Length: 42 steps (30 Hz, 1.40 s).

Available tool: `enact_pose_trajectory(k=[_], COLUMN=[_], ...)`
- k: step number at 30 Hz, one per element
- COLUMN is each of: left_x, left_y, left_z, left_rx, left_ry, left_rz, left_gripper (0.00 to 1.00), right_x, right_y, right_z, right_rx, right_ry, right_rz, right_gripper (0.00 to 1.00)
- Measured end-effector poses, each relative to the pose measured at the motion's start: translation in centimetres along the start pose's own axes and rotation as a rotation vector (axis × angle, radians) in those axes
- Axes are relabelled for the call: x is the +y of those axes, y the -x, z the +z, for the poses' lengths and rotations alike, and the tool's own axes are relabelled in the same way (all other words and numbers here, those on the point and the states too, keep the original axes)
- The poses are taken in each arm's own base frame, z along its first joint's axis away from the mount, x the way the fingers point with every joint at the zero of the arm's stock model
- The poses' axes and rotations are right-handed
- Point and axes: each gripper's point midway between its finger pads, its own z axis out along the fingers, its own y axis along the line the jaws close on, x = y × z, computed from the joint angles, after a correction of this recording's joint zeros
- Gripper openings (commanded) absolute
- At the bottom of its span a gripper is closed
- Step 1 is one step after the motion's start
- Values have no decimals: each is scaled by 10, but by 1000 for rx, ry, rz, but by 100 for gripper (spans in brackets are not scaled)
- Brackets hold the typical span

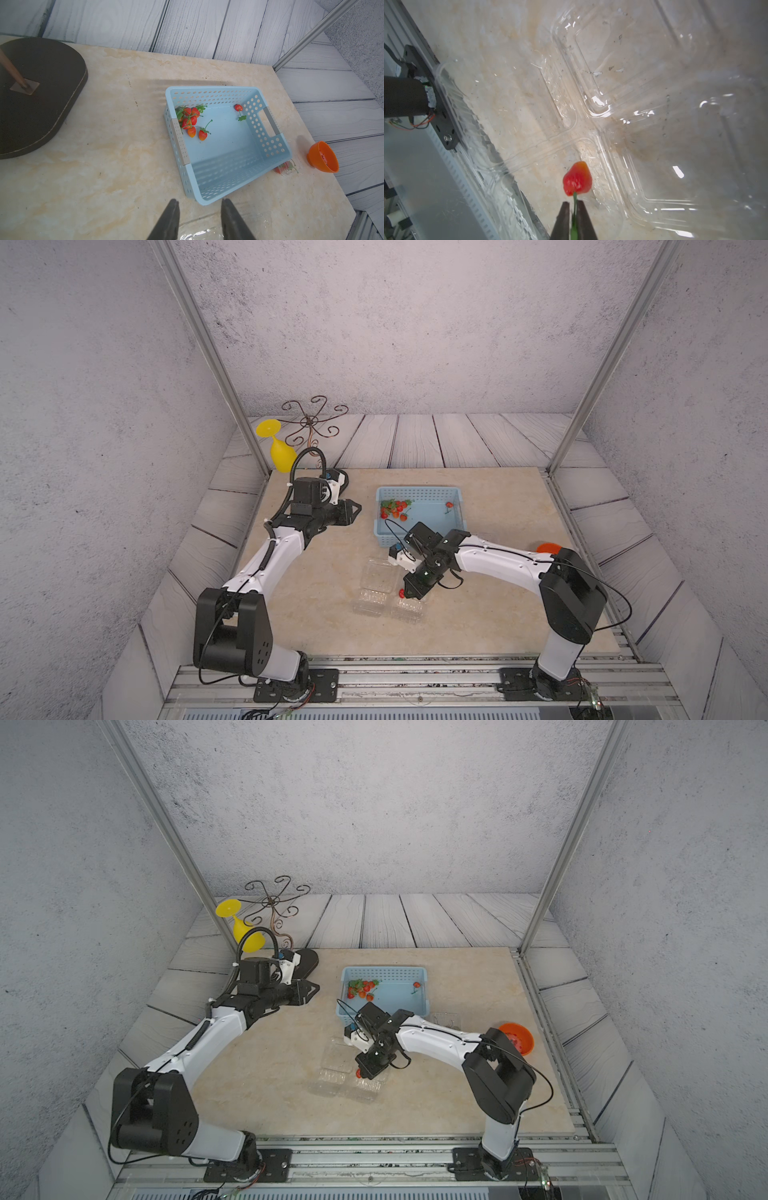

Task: Pack strawberries into containers
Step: Place the strawberry in the packing box, then pick up the strawberry from the basket.

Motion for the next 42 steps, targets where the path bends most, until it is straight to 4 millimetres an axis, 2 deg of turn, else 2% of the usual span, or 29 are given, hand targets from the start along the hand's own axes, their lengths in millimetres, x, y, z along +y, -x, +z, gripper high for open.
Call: enact_pose_trajectory(k=[7,11,14,17,21,24,28,32,36,42], left_x=[-1,-2,-2,-2,-2,-4,-7,-8,-8,-8], left_y=[-1,-1,-1,-1,-2,-2,-4,-6,-6,-6], left_z=[0,0,0,0,0,0,1,1,1,1], left_rx=[3,3,4,4,5,8,16,26,25,25], left_ry=[-8,-12,-14,-14,-15,-26,-47,-53,-54,-54], left_rz=[-5,-5,-5,-5,-5,-5,-2,0,6,7], left_gripper=[38,37,38,37,37,38,38,38,38,38], right_x=[-9,-16,-17,-29,-70,-113,-170,-214,-236,-249], right_y=[-4,2,30,61,111,143,175,194,207,218], right_z=[5,-7,-28,-55,-90,-100,-94,-79,-64,-44], right_rx=[22,22,-49,-143,-278,-346,-389,-409,-431,-454], right_ry=[-51,-112,-151,-194,-260,-289,-311,-313,-264,-169], right_rz=[8,9,-10,2,85,173,268,344,404,470], right_gripper=[33,39,43,44,47,48,48,48,46,43])
